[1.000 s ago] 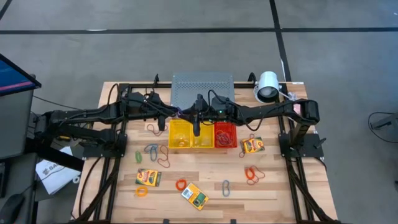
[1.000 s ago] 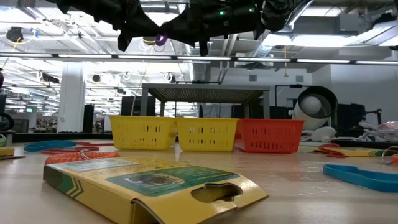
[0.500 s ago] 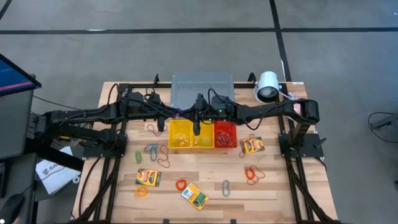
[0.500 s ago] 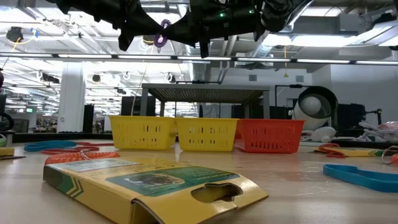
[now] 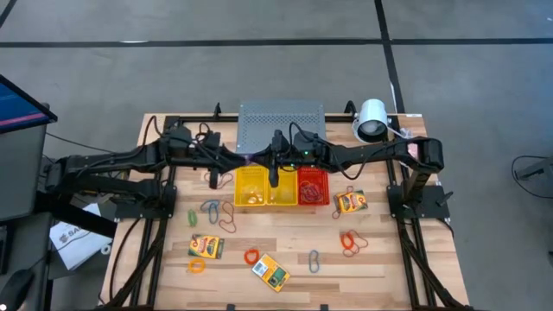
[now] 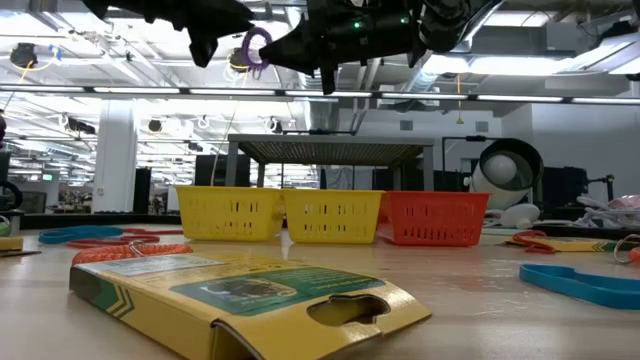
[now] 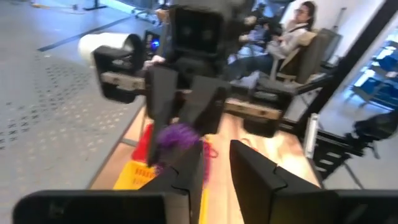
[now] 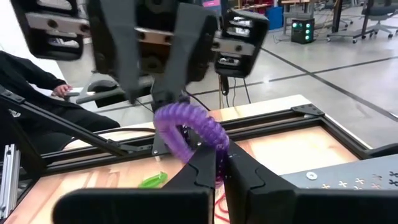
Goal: Pick & Place Office Desk Supplies
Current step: Put the violet spring keychain into the left yellow bin
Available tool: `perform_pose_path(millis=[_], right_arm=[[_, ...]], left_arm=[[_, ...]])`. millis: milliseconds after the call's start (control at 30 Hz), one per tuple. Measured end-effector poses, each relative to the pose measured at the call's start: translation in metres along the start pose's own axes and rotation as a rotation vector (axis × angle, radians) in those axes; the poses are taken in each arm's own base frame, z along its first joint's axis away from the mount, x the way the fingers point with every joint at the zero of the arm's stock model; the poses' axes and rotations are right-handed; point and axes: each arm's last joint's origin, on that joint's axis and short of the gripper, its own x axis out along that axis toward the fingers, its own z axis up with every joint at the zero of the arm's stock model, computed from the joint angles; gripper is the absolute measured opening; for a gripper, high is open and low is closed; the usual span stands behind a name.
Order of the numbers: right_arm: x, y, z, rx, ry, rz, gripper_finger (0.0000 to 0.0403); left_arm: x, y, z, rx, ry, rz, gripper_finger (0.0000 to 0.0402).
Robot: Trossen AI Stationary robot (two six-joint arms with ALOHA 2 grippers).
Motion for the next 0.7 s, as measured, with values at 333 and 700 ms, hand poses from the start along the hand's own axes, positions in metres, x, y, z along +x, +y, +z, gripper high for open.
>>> perform_pose_path(millis=[333,700], right_arm=[[-0.001,0.001,0.003,0.002,-0.010,0.010,0.0000],[0.000,0.001,-0.007,0.029,0.177,0.055,0.0000]], left_arm=[[-0.026,-0.010,0.011,0.021,-0.077,-0.091,0.0153],[-0.046,-0.013,0.007,0.007,-0.046,-0.086,0.0203]])
